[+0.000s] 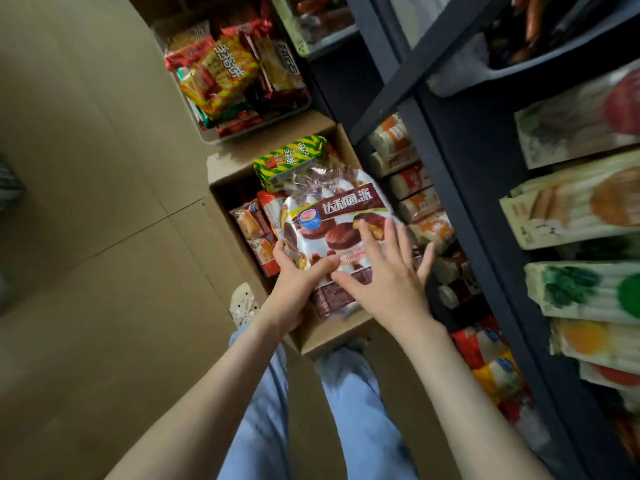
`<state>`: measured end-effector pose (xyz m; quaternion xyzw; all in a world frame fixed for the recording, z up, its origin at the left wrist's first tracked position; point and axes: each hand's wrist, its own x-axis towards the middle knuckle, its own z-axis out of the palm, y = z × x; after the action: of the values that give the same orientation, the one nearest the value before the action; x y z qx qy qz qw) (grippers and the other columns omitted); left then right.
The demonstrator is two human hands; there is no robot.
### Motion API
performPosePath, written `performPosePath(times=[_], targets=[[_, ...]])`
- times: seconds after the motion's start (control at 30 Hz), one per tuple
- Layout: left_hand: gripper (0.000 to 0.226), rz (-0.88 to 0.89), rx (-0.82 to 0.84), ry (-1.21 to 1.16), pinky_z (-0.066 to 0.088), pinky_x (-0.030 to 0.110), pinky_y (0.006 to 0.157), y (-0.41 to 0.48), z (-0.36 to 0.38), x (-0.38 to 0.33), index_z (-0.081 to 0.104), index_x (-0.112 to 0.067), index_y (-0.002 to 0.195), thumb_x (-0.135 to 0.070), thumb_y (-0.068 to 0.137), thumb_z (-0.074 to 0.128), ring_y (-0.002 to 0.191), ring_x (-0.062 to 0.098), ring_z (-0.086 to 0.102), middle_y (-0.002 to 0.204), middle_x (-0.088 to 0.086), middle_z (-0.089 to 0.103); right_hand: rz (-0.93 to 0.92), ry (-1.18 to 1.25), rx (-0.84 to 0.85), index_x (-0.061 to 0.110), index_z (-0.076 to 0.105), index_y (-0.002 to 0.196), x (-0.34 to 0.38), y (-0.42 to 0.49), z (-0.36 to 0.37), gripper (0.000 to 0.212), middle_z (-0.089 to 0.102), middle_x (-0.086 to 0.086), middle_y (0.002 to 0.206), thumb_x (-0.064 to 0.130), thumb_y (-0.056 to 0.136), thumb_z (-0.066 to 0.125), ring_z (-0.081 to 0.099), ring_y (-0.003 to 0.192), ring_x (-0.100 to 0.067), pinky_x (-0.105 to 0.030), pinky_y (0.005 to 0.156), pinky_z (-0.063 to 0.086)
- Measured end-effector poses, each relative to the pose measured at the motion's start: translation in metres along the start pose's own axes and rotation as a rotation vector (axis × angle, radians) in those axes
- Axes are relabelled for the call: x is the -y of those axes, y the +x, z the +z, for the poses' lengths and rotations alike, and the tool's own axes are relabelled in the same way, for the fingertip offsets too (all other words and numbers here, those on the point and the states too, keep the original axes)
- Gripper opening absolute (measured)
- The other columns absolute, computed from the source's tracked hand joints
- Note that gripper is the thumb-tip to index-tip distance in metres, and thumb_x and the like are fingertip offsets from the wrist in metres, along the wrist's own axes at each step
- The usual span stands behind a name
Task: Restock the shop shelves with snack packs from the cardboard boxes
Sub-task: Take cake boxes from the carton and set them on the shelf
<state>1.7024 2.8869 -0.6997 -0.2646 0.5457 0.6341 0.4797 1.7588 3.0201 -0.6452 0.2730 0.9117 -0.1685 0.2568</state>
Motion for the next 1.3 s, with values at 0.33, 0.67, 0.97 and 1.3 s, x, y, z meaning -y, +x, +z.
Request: performPosePath(times=[0.33, 0.67, 0.97, 1.3], targets=[[0.107, 0.339, 0.153, 0.172, 0.055, 0.038, 0.088, -0.180, 0.010, -0.153, 0.013, -0.035, 0.137, -0.017, 0.063, 0.088, 0.111, 0.018, 0.064, 0.129, 0.004, 0.054, -0.176, 0.366, 0.067, 0.048, -0.025, 0.142, 0.065, -0.084, -0.202, 0.126, -0.032, 0.009, 0.154, 0.075, 0.059, 0.067, -0.012, 0.147, -0.024, -0.055, 0.116, 0.013], [0.103, 0.994, 0.464, 0.530, 0.049, 0.027, 0.094, -0.354, 0.062, -0.313, 0.009, -0.037, 0.138, -0.025, 0.068, 0.084, 0.122, 0.007, 0.054, 0.138, -0.004, 0.044, -0.582, 0.548, -0.725, 0.054, 0.007, 0.146, 0.096, -0.215, -0.368, 0.096, -0.022, 0.023, 0.152, 0.051, 0.073, 0.069, -0.020, 0.140, 0.008, -0.003, 0.108, 0.015], [0.104, 1.717, 0.735, 0.887, 0.039, 0.022, 0.107, -0.446, 0.163, -0.357, -0.010, -0.005, 0.140, -0.022, 0.080, 0.073, 0.136, 0.000, 0.036, 0.149, 0.012, 0.024, -0.505, 0.174, -1.406, 0.041, -0.012, 0.149, 0.053, -0.308, -0.430, 0.109, -0.006, -0.022, 0.151, 0.039, 0.080, 0.072, -0.017, 0.146, -0.019, -0.030, 0.118, 0.018], [0.095, 2.071, 0.953, 0.878, 0.044, 0.019, 0.099, -0.510, 0.305, -0.284, -0.001, -0.004, 0.134, -0.046, 0.081, 0.067, 0.123, 0.003, 0.046, 0.137, 0.023, 0.040, -0.214, -0.221, -1.742, 0.038, -0.014, 0.150, -0.069, -0.431, -0.432, 0.111, -0.017, -0.011, 0.158, 0.046, 0.080, 0.072, -0.012, 0.147, -0.026, -0.046, 0.111, 0.034]])
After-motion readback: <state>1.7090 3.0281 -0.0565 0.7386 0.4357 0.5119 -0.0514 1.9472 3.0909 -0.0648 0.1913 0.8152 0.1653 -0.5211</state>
